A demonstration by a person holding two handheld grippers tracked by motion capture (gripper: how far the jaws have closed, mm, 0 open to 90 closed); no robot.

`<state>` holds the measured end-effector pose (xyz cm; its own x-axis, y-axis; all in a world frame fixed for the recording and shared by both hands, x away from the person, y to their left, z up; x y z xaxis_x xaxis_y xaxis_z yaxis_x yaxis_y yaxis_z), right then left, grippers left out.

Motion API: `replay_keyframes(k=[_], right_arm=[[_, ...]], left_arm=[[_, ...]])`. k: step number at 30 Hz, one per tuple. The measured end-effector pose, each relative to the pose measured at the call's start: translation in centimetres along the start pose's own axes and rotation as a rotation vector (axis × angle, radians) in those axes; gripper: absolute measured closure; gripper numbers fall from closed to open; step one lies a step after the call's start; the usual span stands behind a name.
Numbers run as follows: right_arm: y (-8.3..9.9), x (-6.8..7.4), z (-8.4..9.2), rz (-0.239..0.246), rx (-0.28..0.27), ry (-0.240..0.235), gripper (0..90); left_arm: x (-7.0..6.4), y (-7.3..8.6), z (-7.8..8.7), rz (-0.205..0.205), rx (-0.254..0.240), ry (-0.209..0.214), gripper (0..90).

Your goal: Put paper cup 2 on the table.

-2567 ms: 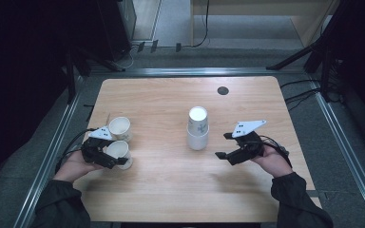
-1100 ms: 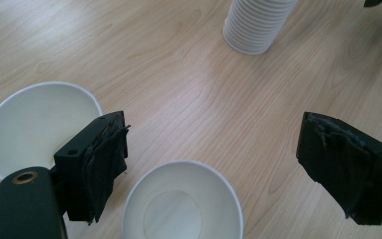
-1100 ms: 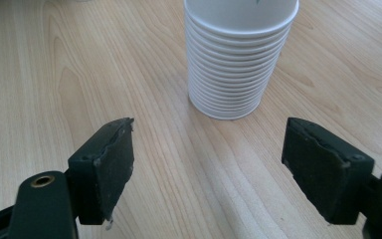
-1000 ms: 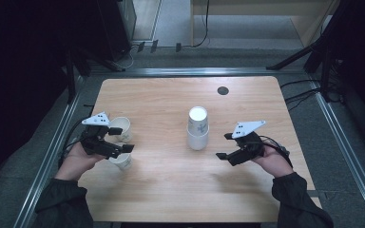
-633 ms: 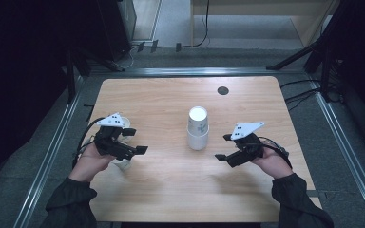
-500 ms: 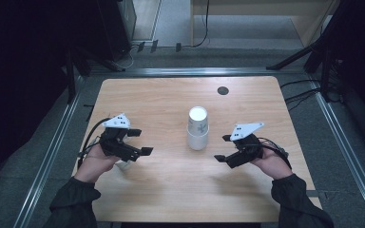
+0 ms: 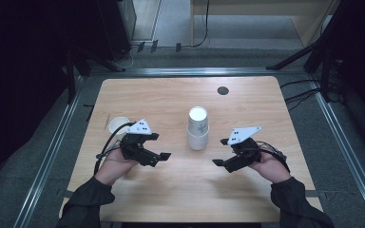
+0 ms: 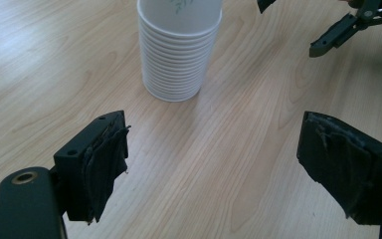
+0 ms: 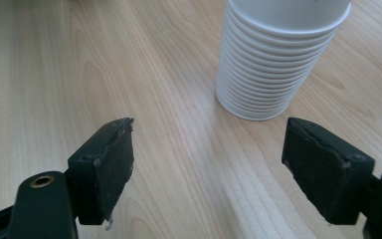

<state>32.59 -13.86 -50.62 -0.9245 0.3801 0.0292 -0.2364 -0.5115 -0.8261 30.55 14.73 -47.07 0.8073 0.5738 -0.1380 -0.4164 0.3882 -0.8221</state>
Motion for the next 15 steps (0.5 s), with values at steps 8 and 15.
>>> replay_keyframes(k=[8,15], right_arm=[[0.2,1.3,0.4,0.020,-0.001,-0.010,20.6],[0.3,2.3,0.3,0.030,0.012,-0.019,20.4]], left_arm=[[-1.3,0.1,-2.1,-0.018,0.001,0.036,12.7],[-2.0,0.6,-4.0,-0.038,0.027,0.017,12.7]])
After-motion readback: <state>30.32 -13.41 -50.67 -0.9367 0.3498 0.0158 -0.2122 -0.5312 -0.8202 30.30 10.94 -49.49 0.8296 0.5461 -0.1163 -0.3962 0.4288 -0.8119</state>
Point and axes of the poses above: each handheld gripper's, and its own axes: z roughly backward along the jaws, y roughly out of its underside, x roughly to its left, the point moved 4 cm from there along -z, roughly forward along the jaws, and after that the axes turned 8 degrees about -x, right-handed, at the moved point
